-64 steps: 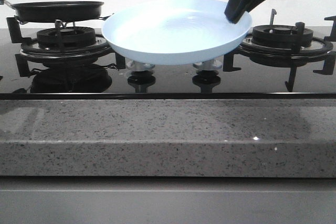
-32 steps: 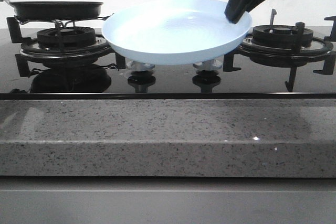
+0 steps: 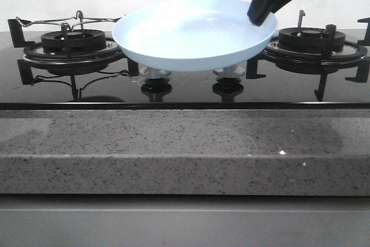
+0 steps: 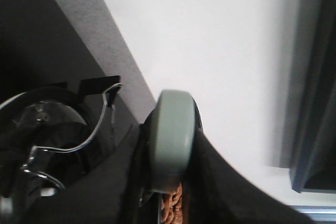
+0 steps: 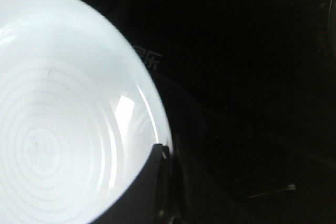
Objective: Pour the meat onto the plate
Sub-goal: 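Lift the pan with the left gripper and tilt it over the plate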
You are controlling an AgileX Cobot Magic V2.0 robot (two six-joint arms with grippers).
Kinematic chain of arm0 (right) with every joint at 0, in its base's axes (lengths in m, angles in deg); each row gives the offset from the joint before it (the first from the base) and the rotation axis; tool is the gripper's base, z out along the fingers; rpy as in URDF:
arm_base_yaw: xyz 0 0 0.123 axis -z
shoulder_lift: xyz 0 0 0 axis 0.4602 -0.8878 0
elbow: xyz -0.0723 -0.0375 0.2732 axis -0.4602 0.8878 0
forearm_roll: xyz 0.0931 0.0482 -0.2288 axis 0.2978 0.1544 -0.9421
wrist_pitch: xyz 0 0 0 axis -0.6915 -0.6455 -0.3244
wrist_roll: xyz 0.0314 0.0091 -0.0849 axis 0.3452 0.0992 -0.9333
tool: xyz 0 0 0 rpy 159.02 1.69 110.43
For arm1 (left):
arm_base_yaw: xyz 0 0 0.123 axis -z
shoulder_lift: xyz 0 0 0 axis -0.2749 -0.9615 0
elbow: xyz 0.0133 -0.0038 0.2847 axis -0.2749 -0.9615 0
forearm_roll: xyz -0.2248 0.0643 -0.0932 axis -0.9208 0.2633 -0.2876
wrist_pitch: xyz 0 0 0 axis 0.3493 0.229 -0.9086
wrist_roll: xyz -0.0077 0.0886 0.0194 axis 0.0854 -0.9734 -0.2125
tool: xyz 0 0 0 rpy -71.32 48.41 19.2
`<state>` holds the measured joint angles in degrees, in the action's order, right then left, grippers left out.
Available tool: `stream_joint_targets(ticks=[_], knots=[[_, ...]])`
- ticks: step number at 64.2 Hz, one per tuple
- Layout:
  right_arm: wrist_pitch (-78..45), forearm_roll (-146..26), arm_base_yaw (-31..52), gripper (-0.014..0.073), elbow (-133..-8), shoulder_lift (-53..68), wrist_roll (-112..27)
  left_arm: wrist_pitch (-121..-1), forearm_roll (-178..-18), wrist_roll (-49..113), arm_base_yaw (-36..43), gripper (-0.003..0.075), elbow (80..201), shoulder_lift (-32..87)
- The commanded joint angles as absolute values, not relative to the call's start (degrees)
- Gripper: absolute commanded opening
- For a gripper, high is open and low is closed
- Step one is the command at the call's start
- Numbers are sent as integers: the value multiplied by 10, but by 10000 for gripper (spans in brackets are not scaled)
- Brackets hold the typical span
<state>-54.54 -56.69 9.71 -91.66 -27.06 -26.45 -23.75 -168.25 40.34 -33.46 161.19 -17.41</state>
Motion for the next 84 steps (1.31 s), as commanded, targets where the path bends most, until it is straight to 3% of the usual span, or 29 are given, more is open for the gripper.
stream_joint_targets(ticks=[1,18,47,84], knots=[[-520,-552,96,-71,-930,-241,-273,-193,-1749,394,-336,-20,1631,-130],[-520,-552,96,-71,-930,-241,-273,-184,-1698,351,-300,-20,1631,-59],[-520,-552,96,-71,-930,-241,-273,-356,-1501,328,-110,-20,1634,50],[-520,-552,96,-71,-930,-241,-273,-531,-974,361,175,-20,1716,78]])
